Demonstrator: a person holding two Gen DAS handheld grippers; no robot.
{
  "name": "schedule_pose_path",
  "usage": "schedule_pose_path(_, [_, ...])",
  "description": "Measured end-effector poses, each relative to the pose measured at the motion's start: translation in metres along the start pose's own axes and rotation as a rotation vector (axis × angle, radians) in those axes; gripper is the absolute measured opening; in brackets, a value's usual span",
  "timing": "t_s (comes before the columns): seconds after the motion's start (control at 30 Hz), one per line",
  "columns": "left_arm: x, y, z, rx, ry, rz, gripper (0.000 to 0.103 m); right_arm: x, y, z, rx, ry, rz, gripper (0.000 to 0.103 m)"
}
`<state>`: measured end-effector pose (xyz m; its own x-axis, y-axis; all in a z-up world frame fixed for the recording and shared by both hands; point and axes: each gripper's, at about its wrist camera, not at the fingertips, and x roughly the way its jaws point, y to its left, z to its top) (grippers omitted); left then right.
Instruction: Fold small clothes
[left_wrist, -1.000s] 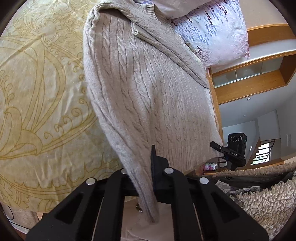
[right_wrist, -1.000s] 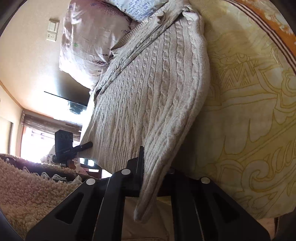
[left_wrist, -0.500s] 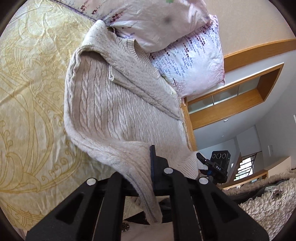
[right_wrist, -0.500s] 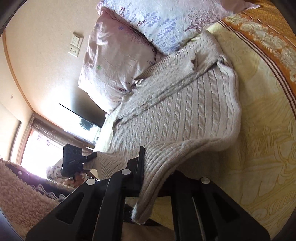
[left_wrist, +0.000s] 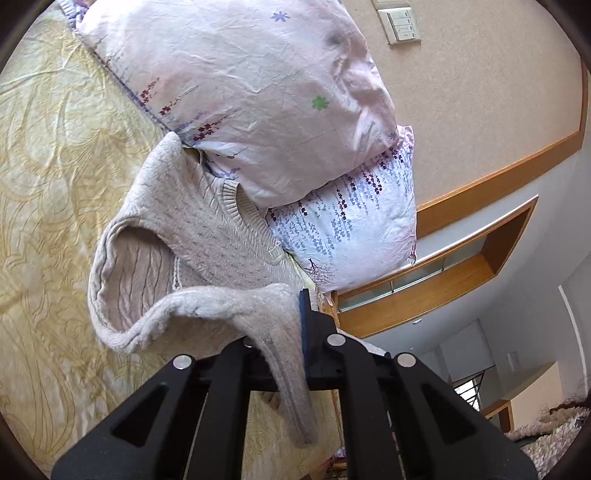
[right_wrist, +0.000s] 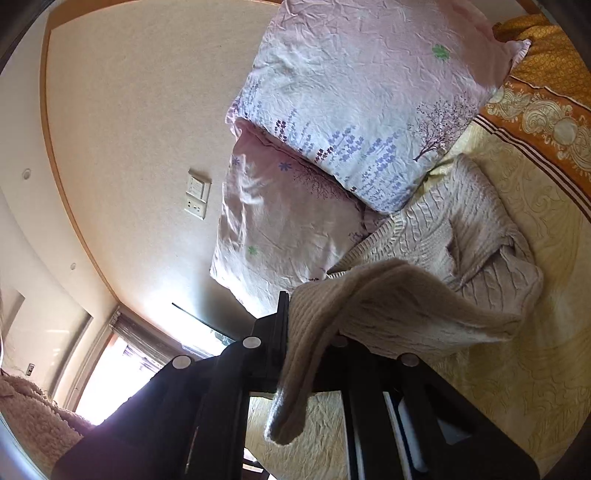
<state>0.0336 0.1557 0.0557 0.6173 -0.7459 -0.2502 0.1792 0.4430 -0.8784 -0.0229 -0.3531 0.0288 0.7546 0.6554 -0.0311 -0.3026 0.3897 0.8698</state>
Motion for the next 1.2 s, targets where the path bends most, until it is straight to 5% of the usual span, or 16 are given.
schedule_pose_path(0.53, [0.031,0.008,0.043,0.014,-0.003,0.049,0.005,0.036,-0.01,0.027,-0.003,-0.022,0.012,0.007])
schedule_pose_path(0.9, [0.109,0.027,0.1,0.004,0.049,0.167,0.005,0.099,-0.055,0.067,0.077,0.0,-0.163,0.007])
schedule_pose_path(1.2, [0.13,0.054,0.115,-0.067,0.035,0.207,0.005,0.133,-0.085,0.081,0.116,0.027,-0.203,0.007])
